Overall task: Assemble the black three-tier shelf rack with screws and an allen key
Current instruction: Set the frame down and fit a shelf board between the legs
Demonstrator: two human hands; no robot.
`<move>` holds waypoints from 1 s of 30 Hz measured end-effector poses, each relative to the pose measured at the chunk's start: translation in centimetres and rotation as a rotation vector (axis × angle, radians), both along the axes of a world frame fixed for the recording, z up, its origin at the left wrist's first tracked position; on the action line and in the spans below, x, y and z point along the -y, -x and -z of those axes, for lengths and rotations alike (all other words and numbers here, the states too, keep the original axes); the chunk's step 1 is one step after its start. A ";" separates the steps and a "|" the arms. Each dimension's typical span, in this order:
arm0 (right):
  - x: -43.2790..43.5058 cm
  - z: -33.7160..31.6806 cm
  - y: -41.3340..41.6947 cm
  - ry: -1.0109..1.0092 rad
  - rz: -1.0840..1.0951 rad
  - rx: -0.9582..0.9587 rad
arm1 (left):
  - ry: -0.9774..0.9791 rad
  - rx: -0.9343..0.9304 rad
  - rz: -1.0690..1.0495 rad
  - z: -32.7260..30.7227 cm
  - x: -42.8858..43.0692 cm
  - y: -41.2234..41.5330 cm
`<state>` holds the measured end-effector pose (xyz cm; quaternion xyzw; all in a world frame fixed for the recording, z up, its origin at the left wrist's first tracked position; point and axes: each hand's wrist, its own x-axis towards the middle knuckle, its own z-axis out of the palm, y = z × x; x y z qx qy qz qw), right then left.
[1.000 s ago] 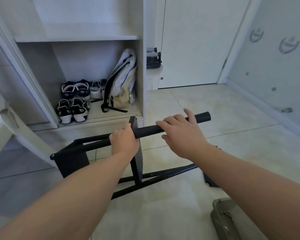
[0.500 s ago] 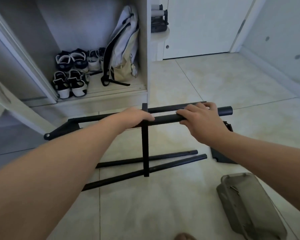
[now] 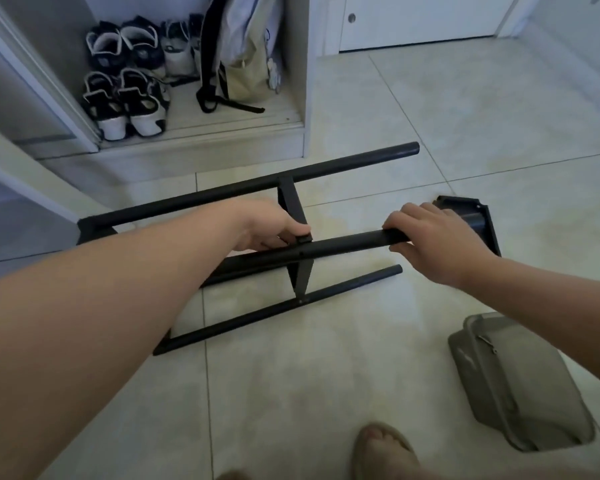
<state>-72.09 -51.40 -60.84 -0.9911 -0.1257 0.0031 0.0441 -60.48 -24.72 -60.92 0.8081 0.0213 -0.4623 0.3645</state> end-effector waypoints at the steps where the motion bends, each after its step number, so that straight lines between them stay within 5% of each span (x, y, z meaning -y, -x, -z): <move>1: 0.1 0.5 0.1 0.001 0.013 -0.018 | -0.003 0.016 -0.002 0.5 -0.3 0.0; 30: -2.6 3.9 -0.4 -0.037 0.022 -0.237 | 0.061 0.129 -0.042 3.7 -1.5 2.6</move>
